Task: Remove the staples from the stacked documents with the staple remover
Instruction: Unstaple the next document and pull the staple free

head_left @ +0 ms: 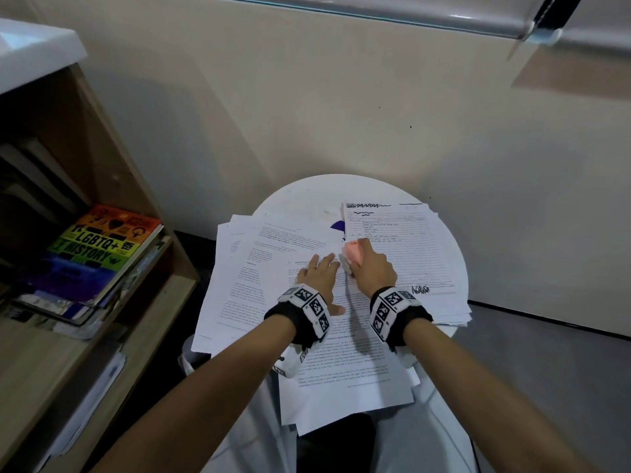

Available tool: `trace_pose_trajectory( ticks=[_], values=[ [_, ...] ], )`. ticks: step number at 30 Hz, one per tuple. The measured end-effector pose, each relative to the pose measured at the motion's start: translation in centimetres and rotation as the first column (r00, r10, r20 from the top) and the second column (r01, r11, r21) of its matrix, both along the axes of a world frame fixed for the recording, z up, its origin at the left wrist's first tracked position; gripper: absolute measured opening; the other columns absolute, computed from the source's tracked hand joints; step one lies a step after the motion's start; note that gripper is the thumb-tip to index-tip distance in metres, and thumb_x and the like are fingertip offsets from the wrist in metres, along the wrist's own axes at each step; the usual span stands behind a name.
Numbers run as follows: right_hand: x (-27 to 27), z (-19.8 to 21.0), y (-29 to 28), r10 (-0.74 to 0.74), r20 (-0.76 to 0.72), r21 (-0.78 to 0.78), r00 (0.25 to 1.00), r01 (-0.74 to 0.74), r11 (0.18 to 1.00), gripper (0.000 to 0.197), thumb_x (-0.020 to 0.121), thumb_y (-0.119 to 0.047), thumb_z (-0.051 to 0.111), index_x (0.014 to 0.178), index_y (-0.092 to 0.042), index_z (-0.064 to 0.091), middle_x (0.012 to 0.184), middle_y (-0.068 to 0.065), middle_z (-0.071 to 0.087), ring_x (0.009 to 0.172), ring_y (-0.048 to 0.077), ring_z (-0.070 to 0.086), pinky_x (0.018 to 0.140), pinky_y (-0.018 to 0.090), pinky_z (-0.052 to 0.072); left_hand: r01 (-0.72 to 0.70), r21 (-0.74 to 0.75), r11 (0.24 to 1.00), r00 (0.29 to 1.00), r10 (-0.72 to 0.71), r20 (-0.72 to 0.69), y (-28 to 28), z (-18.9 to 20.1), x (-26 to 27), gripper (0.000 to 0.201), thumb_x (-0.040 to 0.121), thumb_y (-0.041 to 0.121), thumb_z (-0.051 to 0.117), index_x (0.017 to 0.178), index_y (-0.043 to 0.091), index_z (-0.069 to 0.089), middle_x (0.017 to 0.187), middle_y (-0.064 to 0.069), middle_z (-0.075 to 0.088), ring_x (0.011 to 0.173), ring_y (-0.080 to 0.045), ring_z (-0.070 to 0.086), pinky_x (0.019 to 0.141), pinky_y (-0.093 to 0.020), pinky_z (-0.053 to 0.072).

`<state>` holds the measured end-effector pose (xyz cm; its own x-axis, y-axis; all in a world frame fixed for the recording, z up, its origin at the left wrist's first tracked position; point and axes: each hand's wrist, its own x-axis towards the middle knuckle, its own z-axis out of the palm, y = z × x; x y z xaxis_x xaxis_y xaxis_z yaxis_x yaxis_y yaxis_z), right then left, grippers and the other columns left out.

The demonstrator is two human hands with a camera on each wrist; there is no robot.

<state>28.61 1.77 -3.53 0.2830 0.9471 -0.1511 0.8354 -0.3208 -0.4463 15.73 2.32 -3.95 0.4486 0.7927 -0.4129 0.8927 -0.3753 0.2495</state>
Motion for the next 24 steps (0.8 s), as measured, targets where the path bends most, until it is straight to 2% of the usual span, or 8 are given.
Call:
trace_pose_trajectory(
  ticks=[8,11,14,17,20,24],
  values=[
    [-0.6,-0.5,0.9,-0.024,-0.008,0.016,1.000,0.024,1.000,0.038,0.097,-0.029,0.048,0.131,-0.016,0.039,0.109,0.017,0.061,0.096,0.035,0.060,0.071,0.038,0.043,-0.010,0.029,1.000,1.000,0.009,0.020,0.1,-0.4,0.1,0.099,0.073,0.040,0.076,0.148,0.022,0.014,0.160,0.001,-0.001,0.148,-0.028,-0.002,0.117,-0.050,0.014],
    [-0.9,-0.5,0.9,0.012,0.072,0.049,0.997,-0.015,0.999,0.043,0.096,-0.023,0.050,0.136,-0.022,0.036,0.107,0.015,0.060,0.094,0.035,0.060,0.069,0.038,0.043,0.000,0.035,0.999,1.000,0.000,0.009,0.2,-0.5,0.0,0.098,0.073,0.041,0.076,0.148,0.022,0.016,0.160,0.000,0.000,0.148,-0.028,-0.001,0.117,-0.050,0.014],
    [-1.0,-0.4,1.2,0.042,0.124,0.055,0.991,-0.049,0.997,0.047,0.096,-0.023,0.051,0.140,-0.027,0.034,0.108,0.015,0.059,0.094,0.035,0.061,0.068,0.037,0.042,0.002,0.054,0.999,1.000,-0.003,0.010,0.2,-0.4,0.0,0.097,0.073,0.040,0.077,0.147,0.022,0.018,0.159,0.001,0.001,0.148,-0.028,0.000,0.117,-0.049,0.015],
    [-0.8,-0.3,1.5,0.019,0.068,0.031,0.998,-0.021,0.999,0.042,0.097,-0.025,0.049,0.136,-0.018,0.036,0.109,0.018,0.061,0.095,0.037,0.061,0.069,0.037,0.042,0.001,0.056,0.998,1.000,-0.002,0.014,0.2,-0.5,0.0,0.097,0.072,0.042,0.077,0.148,0.023,0.018,0.159,0.000,0.002,0.148,-0.028,0.000,0.117,-0.049,0.015],
    [-1.1,0.1,2.4,-0.041,-0.001,-0.015,0.999,0.041,0.999,0.041,0.097,-0.024,0.046,0.135,-0.011,0.036,0.117,0.022,0.057,0.104,0.039,0.058,0.074,0.038,0.042,-0.004,0.058,0.998,1.000,0.004,-0.012,0.1,0.0,0.2,0.100,0.073,0.038,0.077,0.148,0.019,0.014,0.160,0.000,0.002,0.148,-0.028,0.001,0.118,-0.047,0.017],
    [-1.3,0.4,2.8,0.010,0.025,0.011,1.000,-0.010,1.000,0.040,0.096,-0.022,0.048,0.135,-0.020,0.036,0.111,0.019,0.061,0.098,0.036,0.060,0.072,0.038,0.043,-0.008,0.048,0.999,1.000,0.008,-0.006,0.1,0.2,0.2,0.100,0.072,0.037,0.078,0.148,0.017,0.015,0.159,-0.001,0.003,0.147,-0.030,0.001,0.118,-0.048,0.018]
  ],
)
